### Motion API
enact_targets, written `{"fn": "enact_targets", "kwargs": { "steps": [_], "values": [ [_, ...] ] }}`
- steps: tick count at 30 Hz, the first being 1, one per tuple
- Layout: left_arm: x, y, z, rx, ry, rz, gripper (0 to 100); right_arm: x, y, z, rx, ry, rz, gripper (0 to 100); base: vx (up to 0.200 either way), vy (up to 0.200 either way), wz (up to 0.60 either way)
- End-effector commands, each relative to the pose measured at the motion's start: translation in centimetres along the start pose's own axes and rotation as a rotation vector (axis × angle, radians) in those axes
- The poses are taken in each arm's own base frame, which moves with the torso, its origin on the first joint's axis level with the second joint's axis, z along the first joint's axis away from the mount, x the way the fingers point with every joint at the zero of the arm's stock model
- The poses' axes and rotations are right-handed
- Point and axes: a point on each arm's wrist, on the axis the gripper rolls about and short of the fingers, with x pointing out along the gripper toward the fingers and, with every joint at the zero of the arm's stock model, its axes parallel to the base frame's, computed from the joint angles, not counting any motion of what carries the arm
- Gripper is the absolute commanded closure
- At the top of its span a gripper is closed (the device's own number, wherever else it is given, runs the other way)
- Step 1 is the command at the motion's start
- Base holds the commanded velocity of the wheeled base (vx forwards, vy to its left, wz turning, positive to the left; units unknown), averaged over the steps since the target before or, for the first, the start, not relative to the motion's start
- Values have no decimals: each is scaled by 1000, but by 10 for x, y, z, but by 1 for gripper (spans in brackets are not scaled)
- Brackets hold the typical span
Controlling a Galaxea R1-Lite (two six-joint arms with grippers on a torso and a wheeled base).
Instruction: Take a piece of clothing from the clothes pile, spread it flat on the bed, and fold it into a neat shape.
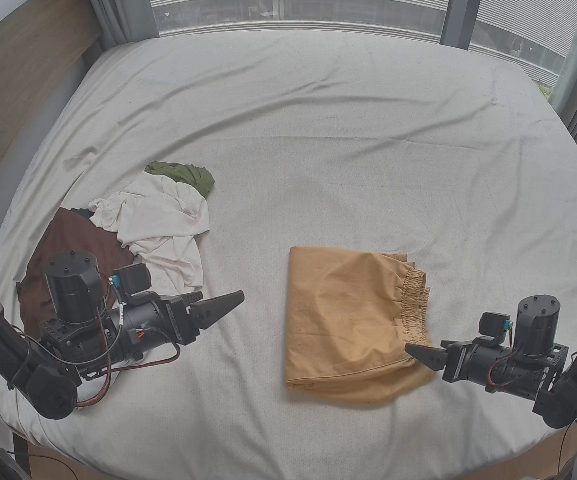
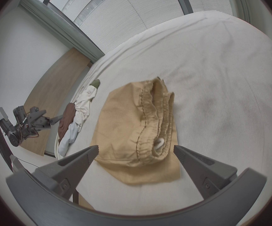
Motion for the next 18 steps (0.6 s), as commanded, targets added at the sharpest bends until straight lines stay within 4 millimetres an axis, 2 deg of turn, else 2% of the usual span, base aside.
{"fn": "enact_targets", "kwargs": {
  "steps": [1, 13, 14, 18],
  "values": [
    [0, 1, 0, -1, 2, 1, 0, 8, -5, -10, 10, 54, -22, 0, 0, 0, 0],
    [1, 1, -1, -3, 6, 1, 0, 24, -10, -17, 12, 40, -14, 0, 0, 0, 0],
    [1, 1, -2, -4, 9, 2, 0, 25, -11, -18, 10, 30, -17, 100, 0, 0, 0],
    [2, 2, -3, -5, 12, 3, 0, 26, -11, -19, 11, 27, -20, 100, 0, 0, 0]
  ]
}}
